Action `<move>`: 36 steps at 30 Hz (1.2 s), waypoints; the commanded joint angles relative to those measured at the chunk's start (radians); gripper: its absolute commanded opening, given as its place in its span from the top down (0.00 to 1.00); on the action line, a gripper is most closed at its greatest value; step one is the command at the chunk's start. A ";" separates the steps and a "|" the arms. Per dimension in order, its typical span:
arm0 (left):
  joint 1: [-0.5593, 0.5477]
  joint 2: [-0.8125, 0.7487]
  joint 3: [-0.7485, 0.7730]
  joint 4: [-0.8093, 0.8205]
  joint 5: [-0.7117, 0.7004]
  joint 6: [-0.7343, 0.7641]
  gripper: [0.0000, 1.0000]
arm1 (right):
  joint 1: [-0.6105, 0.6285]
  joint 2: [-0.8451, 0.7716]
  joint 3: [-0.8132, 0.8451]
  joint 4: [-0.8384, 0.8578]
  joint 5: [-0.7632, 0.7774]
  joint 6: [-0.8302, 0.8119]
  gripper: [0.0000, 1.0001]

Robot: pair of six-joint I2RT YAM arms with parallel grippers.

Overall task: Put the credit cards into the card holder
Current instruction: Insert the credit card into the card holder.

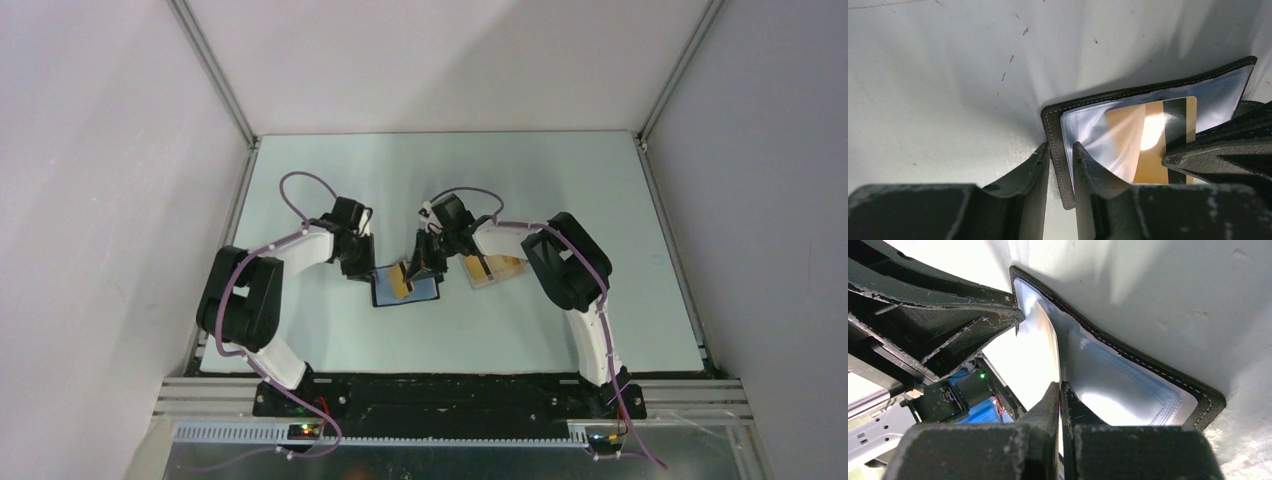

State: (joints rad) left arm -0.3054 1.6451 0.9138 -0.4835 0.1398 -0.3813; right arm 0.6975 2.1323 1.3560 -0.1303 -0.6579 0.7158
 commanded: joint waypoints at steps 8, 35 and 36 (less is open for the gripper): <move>-0.002 0.019 -0.005 -0.083 -0.075 0.048 0.71 | 0.004 -0.075 -0.115 0.245 0.111 0.148 1.00; -0.001 0.014 0.023 -0.102 -0.080 0.040 0.73 | 0.059 -0.112 -0.119 0.042 0.192 0.043 0.65; -0.001 0.015 0.022 -0.102 -0.081 0.039 0.73 | 0.059 -0.116 -0.115 0.035 0.196 0.035 0.58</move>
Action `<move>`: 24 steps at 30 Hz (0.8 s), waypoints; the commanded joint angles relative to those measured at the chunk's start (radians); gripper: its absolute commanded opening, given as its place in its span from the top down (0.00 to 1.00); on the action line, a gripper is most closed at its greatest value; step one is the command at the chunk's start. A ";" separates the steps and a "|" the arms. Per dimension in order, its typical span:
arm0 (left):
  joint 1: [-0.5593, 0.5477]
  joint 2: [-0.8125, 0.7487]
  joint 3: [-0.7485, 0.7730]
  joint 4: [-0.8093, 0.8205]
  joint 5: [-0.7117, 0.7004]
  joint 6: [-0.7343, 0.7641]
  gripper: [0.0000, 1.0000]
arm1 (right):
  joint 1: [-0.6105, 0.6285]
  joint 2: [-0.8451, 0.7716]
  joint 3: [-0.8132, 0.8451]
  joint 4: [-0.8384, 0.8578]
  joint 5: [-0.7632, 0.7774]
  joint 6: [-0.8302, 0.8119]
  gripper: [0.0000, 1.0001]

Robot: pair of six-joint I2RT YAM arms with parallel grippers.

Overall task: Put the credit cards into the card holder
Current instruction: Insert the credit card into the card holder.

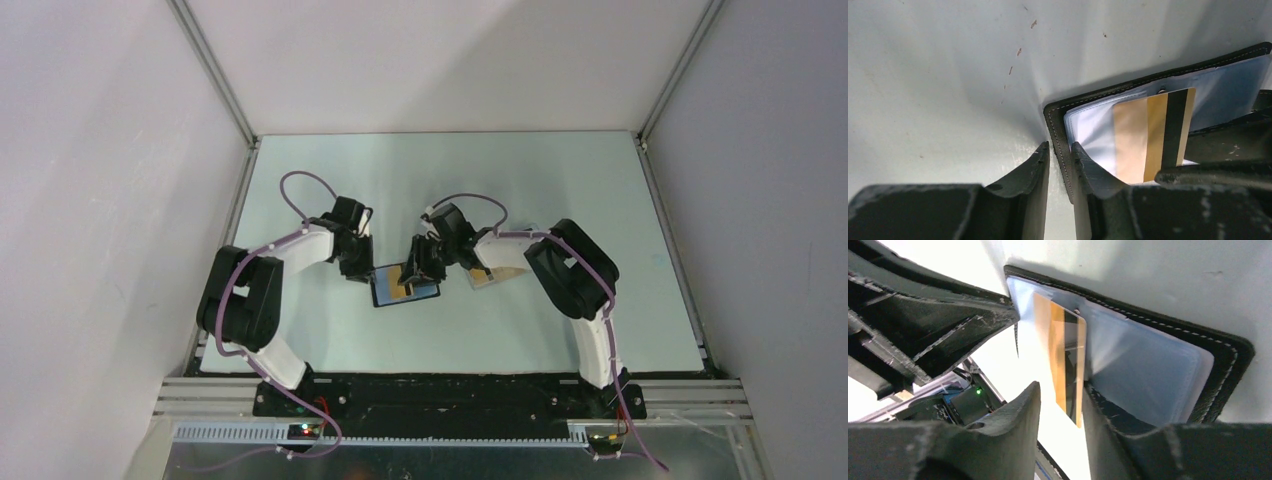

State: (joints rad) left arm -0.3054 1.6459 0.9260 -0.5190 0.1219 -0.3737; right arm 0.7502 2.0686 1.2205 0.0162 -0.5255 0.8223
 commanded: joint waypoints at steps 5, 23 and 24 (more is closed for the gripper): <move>-0.002 0.014 0.014 -0.070 -0.062 0.037 0.73 | 0.009 -0.074 0.049 -0.159 0.084 -0.091 0.25; -0.001 0.012 0.015 -0.071 -0.038 0.038 0.73 | 0.019 0.048 0.135 -0.091 -0.077 -0.029 0.31; 0.000 0.015 0.015 -0.071 -0.032 0.037 0.74 | 0.018 0.051 0.135 -0.071 -0.090 -0.022 0.32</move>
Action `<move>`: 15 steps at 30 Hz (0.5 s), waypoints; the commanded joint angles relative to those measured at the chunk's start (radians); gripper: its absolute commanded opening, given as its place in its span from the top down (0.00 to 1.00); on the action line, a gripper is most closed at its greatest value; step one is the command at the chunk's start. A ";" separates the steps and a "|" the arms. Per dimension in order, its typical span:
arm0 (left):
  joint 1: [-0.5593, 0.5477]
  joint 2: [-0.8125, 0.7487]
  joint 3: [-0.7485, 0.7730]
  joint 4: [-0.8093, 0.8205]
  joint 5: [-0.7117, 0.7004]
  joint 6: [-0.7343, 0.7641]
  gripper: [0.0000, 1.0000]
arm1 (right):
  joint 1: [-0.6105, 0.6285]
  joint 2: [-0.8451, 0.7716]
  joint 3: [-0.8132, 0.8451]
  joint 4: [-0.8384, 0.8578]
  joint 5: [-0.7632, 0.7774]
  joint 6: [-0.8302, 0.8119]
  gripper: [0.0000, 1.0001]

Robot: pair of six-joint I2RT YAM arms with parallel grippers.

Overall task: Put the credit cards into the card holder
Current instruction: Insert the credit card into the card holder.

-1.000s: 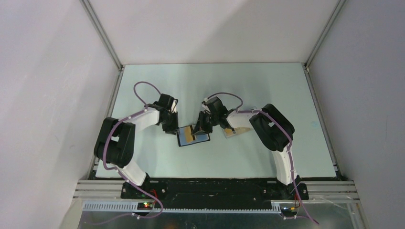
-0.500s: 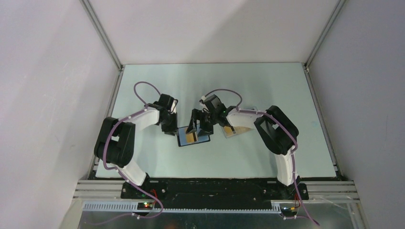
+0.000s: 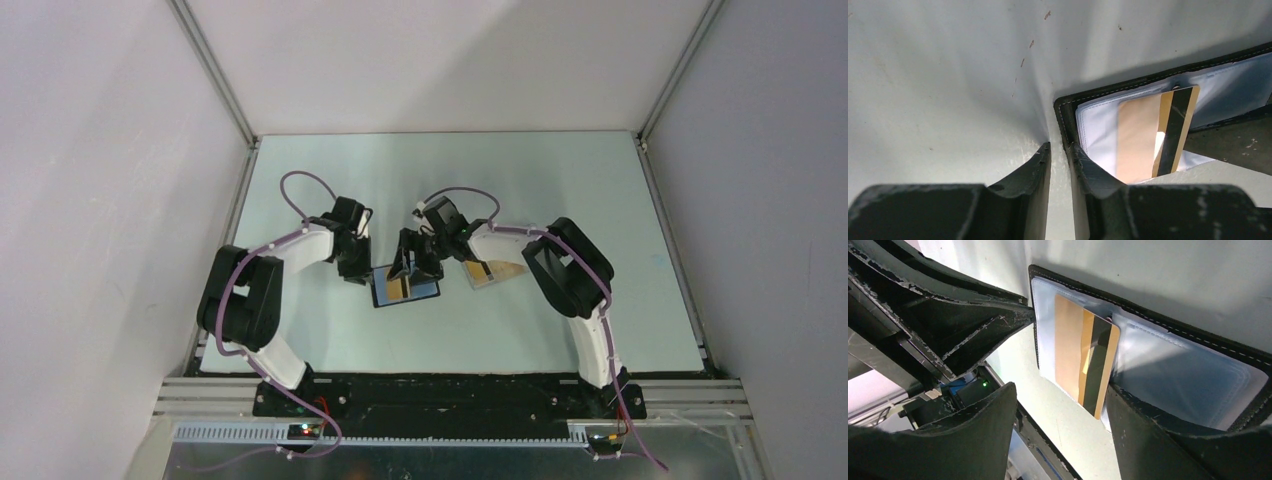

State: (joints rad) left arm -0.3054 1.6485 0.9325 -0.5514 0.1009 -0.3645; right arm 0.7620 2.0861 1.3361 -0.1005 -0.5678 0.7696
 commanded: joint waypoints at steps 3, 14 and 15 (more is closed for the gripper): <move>0.007 0.026 0.002 -0.031 0.006 0.027 0.80 | 0.007 0.035 0.020 0.081 -0.068 0.051 0.39; 0.021 0.046 0.005 -0.020 0.028 0.034 0.93 | 0.024 0.085 0.075 0.076 -0.113 0.035 0.46; 0.021 0.048 0.008 -0.020 0.031 0.035 0.93 | 0.027 0.098 0.097 0.048 -0.120 0.023 0.45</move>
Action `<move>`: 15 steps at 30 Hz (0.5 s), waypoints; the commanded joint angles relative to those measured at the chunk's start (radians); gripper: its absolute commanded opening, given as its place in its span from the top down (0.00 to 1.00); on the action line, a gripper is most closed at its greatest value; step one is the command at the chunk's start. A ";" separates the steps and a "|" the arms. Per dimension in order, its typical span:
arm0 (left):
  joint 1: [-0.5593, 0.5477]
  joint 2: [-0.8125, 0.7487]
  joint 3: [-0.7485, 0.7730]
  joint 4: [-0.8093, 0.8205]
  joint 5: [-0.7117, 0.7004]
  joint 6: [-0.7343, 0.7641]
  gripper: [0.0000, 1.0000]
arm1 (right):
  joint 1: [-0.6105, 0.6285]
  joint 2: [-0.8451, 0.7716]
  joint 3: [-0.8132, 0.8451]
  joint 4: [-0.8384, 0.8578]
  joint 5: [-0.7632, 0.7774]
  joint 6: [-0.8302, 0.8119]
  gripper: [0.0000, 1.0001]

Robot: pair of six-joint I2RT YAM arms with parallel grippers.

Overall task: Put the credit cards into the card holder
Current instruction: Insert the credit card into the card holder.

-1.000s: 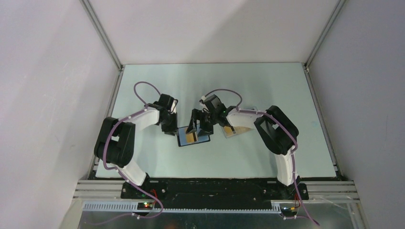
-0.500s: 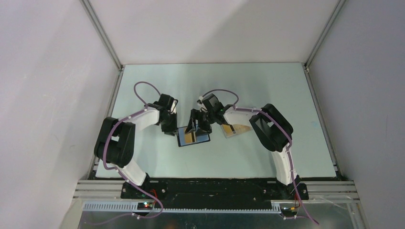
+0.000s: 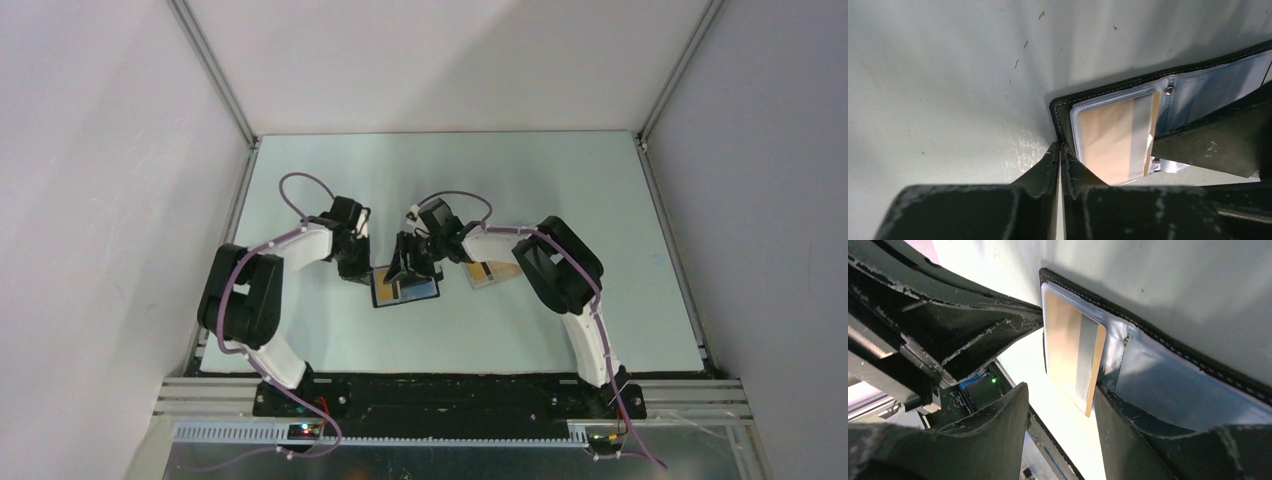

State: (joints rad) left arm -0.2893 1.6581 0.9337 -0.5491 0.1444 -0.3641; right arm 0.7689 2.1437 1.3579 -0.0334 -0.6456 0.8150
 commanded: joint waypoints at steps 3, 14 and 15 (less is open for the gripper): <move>0.005 0.041 0.007 -0.023 -0.014 0.037 0.94 | 0.029 0.059 0.124 -0.073 -0.045 -0.050 0.44; 0.006 -0.047 -0.010 -0.025 -0.068 0.025 0.87 | 0.032 -0.062 0.200 -0.331 0.142 -0.203 0.25; 0.006 -0.062 -0.014 -0.025 -0.085 0.020 0.83 | 0.032 -0.079 0.223 -0.379 0.175 -0.234 0.22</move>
State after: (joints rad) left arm -0.2867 1.6592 0.9398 -0.5575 0.1421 -0.3573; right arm 0.7910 2.1632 1.5009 -0.2462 -0.6006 0.7021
